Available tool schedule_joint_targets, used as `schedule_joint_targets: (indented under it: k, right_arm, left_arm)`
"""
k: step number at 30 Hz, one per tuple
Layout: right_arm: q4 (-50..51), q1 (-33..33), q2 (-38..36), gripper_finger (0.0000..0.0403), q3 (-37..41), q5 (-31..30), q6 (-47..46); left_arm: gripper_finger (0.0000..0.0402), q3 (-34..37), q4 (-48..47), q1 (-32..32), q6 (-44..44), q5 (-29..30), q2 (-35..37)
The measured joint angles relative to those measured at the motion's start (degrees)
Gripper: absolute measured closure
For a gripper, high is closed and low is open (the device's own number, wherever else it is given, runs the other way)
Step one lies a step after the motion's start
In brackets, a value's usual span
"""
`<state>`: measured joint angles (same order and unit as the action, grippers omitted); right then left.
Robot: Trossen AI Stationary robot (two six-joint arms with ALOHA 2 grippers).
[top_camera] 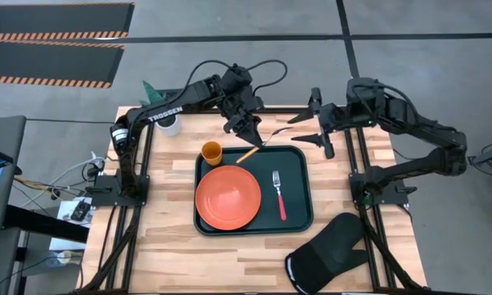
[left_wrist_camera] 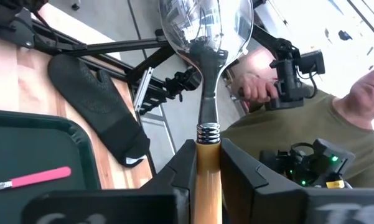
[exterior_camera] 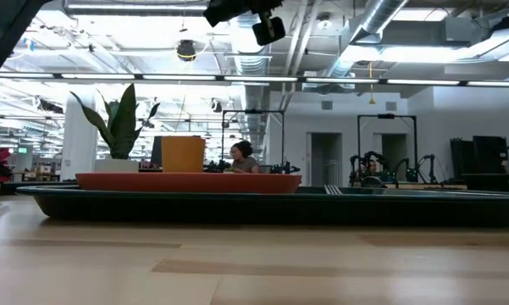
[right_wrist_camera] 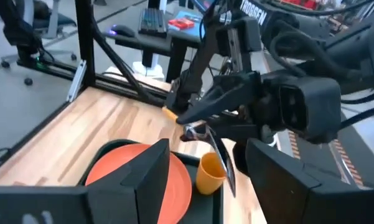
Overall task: Pick and place plate/cup/fork/spoon on tray
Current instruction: Put the yellow spoon on the black tray to the right of the pink fork
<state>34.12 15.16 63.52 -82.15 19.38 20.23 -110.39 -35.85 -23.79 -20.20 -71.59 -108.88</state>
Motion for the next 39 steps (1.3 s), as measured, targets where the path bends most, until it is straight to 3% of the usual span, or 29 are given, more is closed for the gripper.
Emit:
schedule_joint_targets:
  k: [11,19,24,27,31,35,39]
  right_arm:
    - [-0.3,-0.5,4.0,0.0214,-0.1,0.0,1.5]
    - [-0.1,-0.5,4.0,0.0295,-0.1,-1.9,2.2]
    - [0.1,-0.4,3.9,0.0386,-0.1,-3.6,3.2]
    - [0.8,0.2,3.9,0.0393,-0.1,-4.5,2.4]
    - [4.4,2.1,3.8,0.0398,-0.1,-4.5,0.7]
    - [11.7,4.2,3.9,0.0399,-1.3,-0.3,0.2]
    - [23.2,6.7,4.1,0.04,-2.0,2.1,1.3]
  left_arm:
    - [0.0365,0.0,0.8,0.1,-0.3,0.3,0.0]
    - [0.0363,0.0,0.8,0.1,-0.1,0.1,0.0]
    - [0.0364,0.0,0.9,0.1,-0.3,0.3,0.0]
    - [0.0361,0.0,0.7,0.1,-0.5,2.0,0.0]
    - [0.0336,0.0,0.5,0.0,0.9,8.1,0.0]
    - [0.0285,-0.1,-2.9,0.0,3.2,6.9,0.0]
    - [0.0235,-0.1,-12.2,-0.1,6.6,4.9,0.0]
